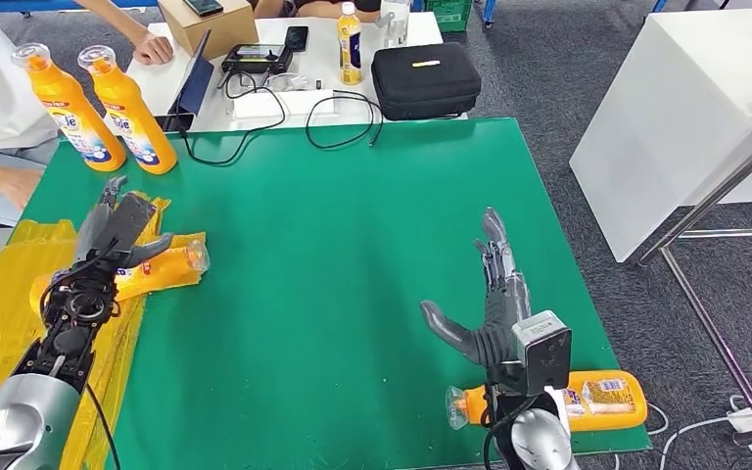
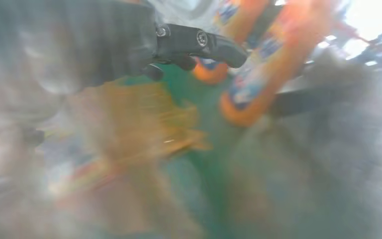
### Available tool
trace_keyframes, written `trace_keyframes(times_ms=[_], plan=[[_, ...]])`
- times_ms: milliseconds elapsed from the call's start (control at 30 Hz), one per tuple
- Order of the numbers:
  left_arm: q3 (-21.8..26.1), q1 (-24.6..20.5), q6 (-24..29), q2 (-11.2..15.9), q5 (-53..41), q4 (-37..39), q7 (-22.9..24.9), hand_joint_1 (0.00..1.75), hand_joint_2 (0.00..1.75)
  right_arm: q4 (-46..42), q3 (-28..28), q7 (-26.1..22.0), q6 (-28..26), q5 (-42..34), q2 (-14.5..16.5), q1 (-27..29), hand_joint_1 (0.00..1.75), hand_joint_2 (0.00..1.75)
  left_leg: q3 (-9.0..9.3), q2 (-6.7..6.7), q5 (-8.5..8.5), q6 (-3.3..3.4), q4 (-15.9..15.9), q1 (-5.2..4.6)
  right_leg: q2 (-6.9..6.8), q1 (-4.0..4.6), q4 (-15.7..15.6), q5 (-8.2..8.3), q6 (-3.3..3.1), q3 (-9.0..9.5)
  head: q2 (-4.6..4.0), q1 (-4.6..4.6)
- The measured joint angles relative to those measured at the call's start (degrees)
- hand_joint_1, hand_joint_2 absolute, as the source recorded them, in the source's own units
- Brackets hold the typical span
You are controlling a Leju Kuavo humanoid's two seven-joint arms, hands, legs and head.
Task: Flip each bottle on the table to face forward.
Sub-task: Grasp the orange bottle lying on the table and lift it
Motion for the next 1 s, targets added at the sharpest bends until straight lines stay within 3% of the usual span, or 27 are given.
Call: trace_keyframes(times_ms=[267,433,533,633,733,900,1000], plan=[[-1.22,5.91,-8.60,0.30,12.57,-21.28,1.62,0.00,1.75,-0.98,-1.41,-0.17,-0.25,1.11,0.10,2.54,0.00,1.75,-0.01,0.00,-0.02,-0.01,-0.01,0.00,0.00,0.00,-0.01,-0.01,0.00,-0.01,0.00,-0.01],[-1.88,9.15,-10.34,0.58,16.06,-30.19,1.53,0.00,1.75,-1.91,-1.80,-0.20,-0.28,2.31,0.08,3.65,0.00,1.75,0.00,0.01,-0.03,-0.02,-0.01,0.00,0.00,0.00,-0.01,-0.01,0.00,-0.01,0.00,-0.02],[-2.02,11.37,-11.33,0.56,19.36,-34.22,0.67,0.00,1.75,-2.57,-1.71,0.24,-0.03,9.13,-0.75,4.06,0.00,1.75,0.01,0.02,-0.03,-0.02,-0.01,0.00,0.01,0.00,-0.01,-0.01,0.00,0.00,-0.01,-0.02],[-2.01,14.45,-12.02,0.12,22.35,-37.55,-0.23,0.00,1.75,-3.80,-0.85,1.43,1.85,20.79,-4.06,4.81,0.00,1.75,0.02,0.02,-0.04,-0.01,0.00,-0.02,0.01,-0.02,-0.03,-0.01,0.01,0.00,0.00,-0.03],[-1.95,17.63,-12.13,-0.83,24.02,-39.59,-1.58,0.00,1.75,-5.83,-0.04,1.79,4.83,28.13,-9.54,6.59,0.00,1.75,-0.01,-0.02,-0.08,0.05,0.00,-0.10,-0.04,-0.07,-0.05,-0.03,0.03,0.01,-0.01,-0.04],[-1.93,20.36,-12.41,-2.66,24.97,-40.28,-3.09,0.00,1.75,-9.94,-0.32,0.20,6.25,31.31,-19.04,10.91,0.00,1.75,-0.03,-0.03,-0.18,0.19,0.01,-0.18,-0.05,-0.13,-0.06,-0.04,0.05,0.02,-0.01,-0.02],[-1.93,20.87,-12.67,-3.44,25.37,-40.29,-3.36,0.00,1.75,-12.04,-1.15,-0.21,6.08,31.87,-23.12,13.62,0.00,1.75,-0.02,-0.02,-0.19,0.20,0.01,-0.18,-0.04,-0.15,-0.06,-0.04,0.05,0.02,-0.01,-0.03]])
